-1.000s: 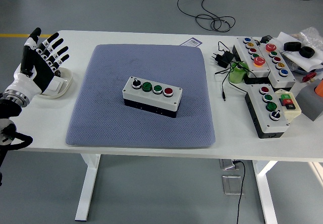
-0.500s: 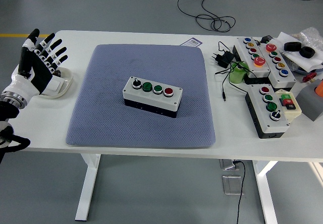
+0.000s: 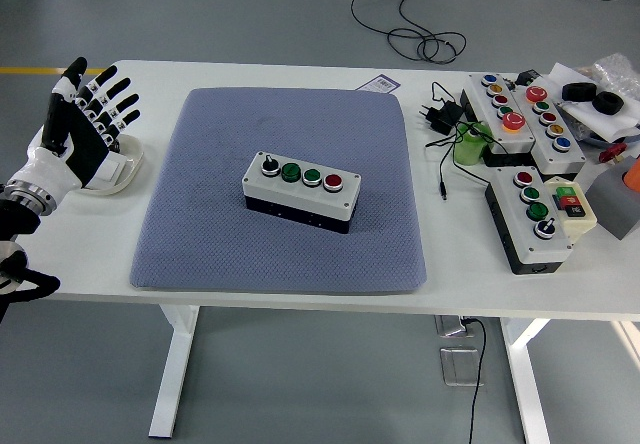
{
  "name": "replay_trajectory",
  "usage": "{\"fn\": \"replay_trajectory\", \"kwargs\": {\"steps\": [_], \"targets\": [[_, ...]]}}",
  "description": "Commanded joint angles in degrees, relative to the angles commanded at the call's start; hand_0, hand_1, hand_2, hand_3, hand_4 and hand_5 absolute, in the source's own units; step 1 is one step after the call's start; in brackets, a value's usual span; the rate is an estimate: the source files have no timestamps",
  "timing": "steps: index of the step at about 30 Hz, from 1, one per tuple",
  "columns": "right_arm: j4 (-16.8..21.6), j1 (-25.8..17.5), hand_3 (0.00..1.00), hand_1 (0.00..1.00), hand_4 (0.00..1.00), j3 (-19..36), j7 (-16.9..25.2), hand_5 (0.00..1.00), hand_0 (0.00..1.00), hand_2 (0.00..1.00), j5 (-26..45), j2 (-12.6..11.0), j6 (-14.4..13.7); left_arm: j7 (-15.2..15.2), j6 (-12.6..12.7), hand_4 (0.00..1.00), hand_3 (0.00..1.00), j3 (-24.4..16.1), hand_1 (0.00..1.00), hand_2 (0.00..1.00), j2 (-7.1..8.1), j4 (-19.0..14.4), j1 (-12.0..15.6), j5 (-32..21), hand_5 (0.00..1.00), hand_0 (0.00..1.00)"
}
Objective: Pick up the button,place it on the desk,press the button,press the button
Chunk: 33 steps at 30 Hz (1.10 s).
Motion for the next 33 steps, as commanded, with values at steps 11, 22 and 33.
{"fn": "replay_trajectory", "kwargs": {"steps": [11,22,33], "targets": [[0.0,0.1,0.59,0.507,0.236,-0.3,0.3,0.345,0.643,0.547,0.6,-0.1,0.1,0.1,0.2,0.74,0.965,-0.6,0.953,0.992,0.05,-0.1,0.2,0.4,0.998,0.952],[0.0,-0.3,0.589,0.509,0.237,-0.4,0.8,0.345,0.643,0.547,2.3,0.2,0.2,0.9,0.0,0.735,0.951,-1.0,0.951,0.987,-0.76,-0.3,0.7,0.9,0.998,0.95],[0.0,0.3,0.587,0.508,0.236,-0.3,1.1,0.342,0.643,0.547,2.7,0.2,0.3,1.2,0.4,0.735,0.949,-2.4,0.951,0.986,-0.3,-0.5,0.1,1.1,0.998,0.95]]}}
